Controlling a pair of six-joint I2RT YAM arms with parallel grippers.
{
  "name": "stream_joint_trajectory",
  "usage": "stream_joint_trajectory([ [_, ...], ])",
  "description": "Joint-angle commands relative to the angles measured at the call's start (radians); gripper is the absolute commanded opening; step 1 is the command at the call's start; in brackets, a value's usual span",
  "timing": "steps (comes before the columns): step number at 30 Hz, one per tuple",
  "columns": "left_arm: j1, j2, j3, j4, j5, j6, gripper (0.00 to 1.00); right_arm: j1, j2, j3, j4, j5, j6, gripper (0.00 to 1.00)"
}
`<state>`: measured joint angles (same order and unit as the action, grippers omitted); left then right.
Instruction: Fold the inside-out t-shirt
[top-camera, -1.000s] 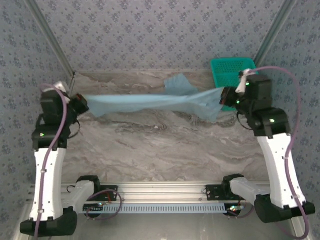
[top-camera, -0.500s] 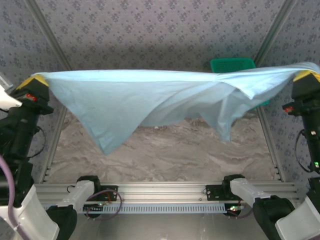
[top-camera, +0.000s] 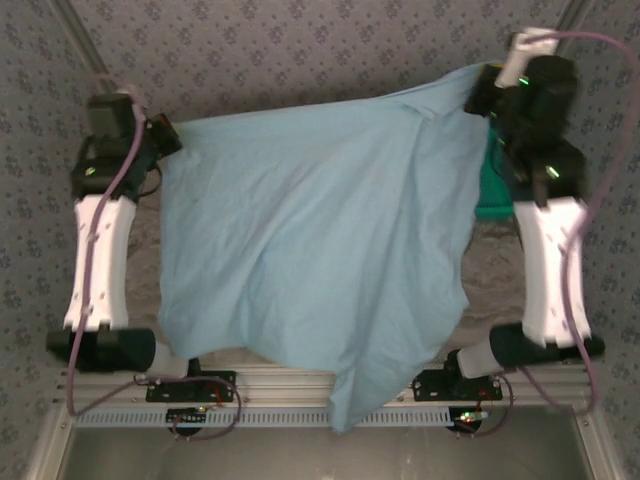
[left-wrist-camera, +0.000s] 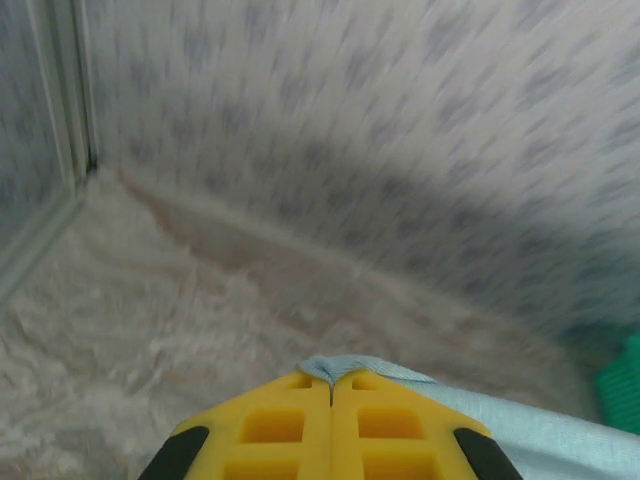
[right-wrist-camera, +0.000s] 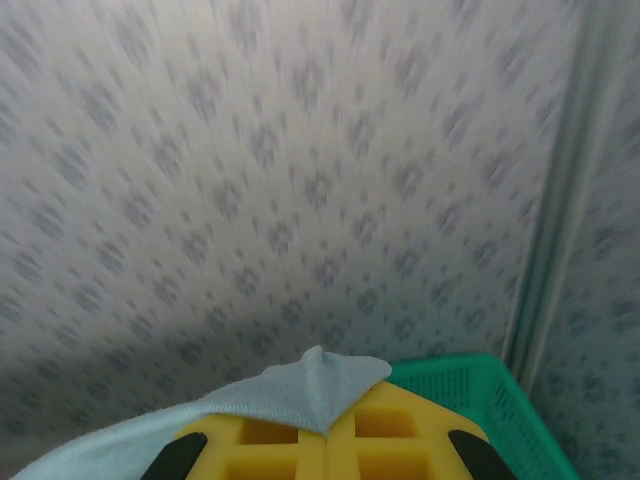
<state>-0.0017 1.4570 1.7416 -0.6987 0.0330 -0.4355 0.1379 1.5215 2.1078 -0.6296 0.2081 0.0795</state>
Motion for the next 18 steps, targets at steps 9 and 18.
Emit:
stream_joint_trajectory([
  [9,-0.006,0.648,0.199,0.136,-0.096,-0.047,0.4,0.074,0.902,0.511,-0.051,0.043,-0.106,0.46],
  [18,-0.008,0.568,0.1,0.197,0.031,-0.084,0.58,0.168,0.567,-0.005,-0.09,-0.079,-0.036,0.54],
])
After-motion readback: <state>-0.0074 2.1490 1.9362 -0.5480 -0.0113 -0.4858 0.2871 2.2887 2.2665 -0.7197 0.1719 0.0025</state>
